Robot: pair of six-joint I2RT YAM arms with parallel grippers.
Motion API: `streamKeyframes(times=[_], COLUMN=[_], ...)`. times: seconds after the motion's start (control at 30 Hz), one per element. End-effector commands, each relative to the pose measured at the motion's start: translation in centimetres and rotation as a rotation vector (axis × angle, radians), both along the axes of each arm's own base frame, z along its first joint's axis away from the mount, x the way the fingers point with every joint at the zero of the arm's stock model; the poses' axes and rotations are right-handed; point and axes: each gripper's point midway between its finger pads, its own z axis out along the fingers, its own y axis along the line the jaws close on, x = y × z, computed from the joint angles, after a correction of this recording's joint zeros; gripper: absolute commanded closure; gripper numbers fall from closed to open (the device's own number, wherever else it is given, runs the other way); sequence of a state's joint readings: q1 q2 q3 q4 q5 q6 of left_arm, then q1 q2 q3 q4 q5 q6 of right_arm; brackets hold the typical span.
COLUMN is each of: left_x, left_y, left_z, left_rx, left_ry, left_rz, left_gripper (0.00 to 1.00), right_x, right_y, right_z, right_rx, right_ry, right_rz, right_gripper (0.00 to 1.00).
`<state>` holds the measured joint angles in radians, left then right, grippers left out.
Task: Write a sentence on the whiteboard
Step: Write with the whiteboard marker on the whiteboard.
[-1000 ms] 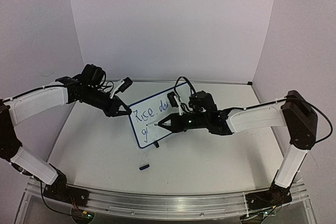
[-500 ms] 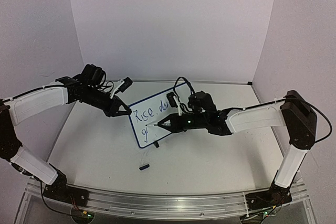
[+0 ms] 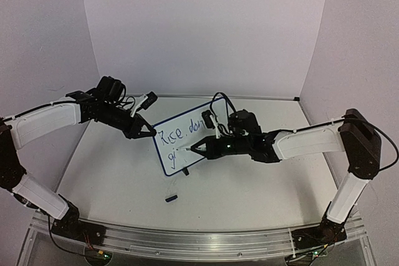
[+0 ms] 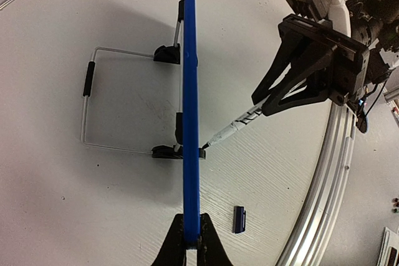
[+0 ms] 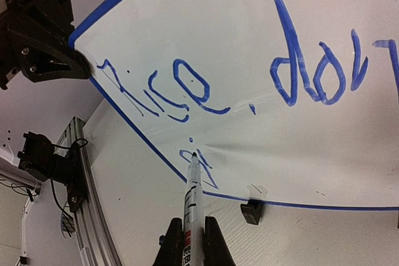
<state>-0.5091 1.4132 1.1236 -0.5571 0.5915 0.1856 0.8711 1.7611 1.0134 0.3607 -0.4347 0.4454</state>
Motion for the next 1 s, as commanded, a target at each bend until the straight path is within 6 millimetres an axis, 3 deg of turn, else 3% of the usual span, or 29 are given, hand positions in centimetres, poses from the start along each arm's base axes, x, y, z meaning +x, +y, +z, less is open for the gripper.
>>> streamKeyframes(times=[0.0,0.53,0.77,0.97], left_x=[-0.4,-0.4,-0.4,-0.4], left_y=[-0.5,-0.4,-0.4,-0.4], left_z=[-0.5,-0.4,-0.5,-0.6], left_rx=[0.016,0.018,0.019,0.02], left_ry=[0.03,0.027,0.028,0.03], left_rz=[-0.018,-0.016,-0.016,-0.016], left_gripper=[1.0,1.0,1.0,1.0], right_x=[1.0,2.3,1.8,1.9], right_y=[0.7,0.4,-0.7,-0.6], right_z=[1.6,0.1,-2.2,-2.7], right_rx=[0.03,-0.005,-0.047,-0.053], right_ry=[-0.055,-0.025,0.023,0.033], right_rz=[-0.009,-0.066,-0.081,-0.076], right_gripper=[1.0,1.0,1.0,1.0])
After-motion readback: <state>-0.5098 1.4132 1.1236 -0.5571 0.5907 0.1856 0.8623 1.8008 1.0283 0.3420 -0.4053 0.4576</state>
